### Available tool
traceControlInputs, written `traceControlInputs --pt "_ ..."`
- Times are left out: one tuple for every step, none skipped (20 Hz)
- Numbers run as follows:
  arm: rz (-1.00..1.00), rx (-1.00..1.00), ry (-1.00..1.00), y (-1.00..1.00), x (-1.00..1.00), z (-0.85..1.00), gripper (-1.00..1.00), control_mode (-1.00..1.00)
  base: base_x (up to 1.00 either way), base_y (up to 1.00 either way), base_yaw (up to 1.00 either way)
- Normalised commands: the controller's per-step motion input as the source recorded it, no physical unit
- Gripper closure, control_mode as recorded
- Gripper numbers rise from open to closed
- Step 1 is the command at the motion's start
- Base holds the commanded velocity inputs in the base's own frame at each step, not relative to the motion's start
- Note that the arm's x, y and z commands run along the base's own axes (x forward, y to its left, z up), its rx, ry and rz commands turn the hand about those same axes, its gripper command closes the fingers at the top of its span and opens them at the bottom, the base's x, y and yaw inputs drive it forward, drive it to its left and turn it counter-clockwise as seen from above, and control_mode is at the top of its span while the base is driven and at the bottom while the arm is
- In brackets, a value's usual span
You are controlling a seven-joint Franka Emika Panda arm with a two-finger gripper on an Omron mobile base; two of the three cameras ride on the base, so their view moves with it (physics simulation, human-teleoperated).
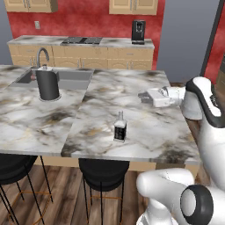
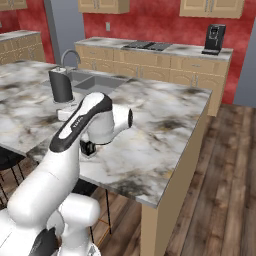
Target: Get the candle and the liquor from the cabinet and move them to the dining counter.
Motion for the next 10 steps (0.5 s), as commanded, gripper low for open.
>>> traceControlInputs --pt "-0.22 -0.04 0.07 0.38 -0.91 0.00 -1.00 -1.00 0.00 0.00 0.00" --pt "-0.22 -0.04 0.09 0.37 -0.90 0.00 -1.00 -1.00 0.00 0.00 0.00" --pt "-0.21 -0.03 0.11 0.35 -0.90 0.04 -1.00 -1.00 0.00 0.00 0.00" --pt "-0.17 -0.04 0.09 0.11 -1.00 0.08 -1.00 -1.00 0.00 0.00 0.00" --pt "-0.18 -0.02 0.13 0.08 -0.97 0.12 -1.00 -1.00 0.00 0.00 0.00" --pt "-0.17 -0.02 0.11 0.07 -0.96 0.18 -1.00 -1.00 0.00 0.00 0.00" --pt "-0.16 -0.03 0.10 0.04 -0.98 0.36 -1.00 -1.00 0.00 0.00 0.00" --pt "-0.15 -0.03 0.14 0.02 -0.91 0.45 -1.00 -1.00 0.00 0.00 0.00" --pt "-0.15 -0.02 0.15 0.03 -0.91 0.50 -1.00 -1.00 0.00 0.00 0.00" --pt "-0.15 0.00 0.17 0.00 -0.97 0.53 -1.00 -1.00 0.00 0.00 0.00"
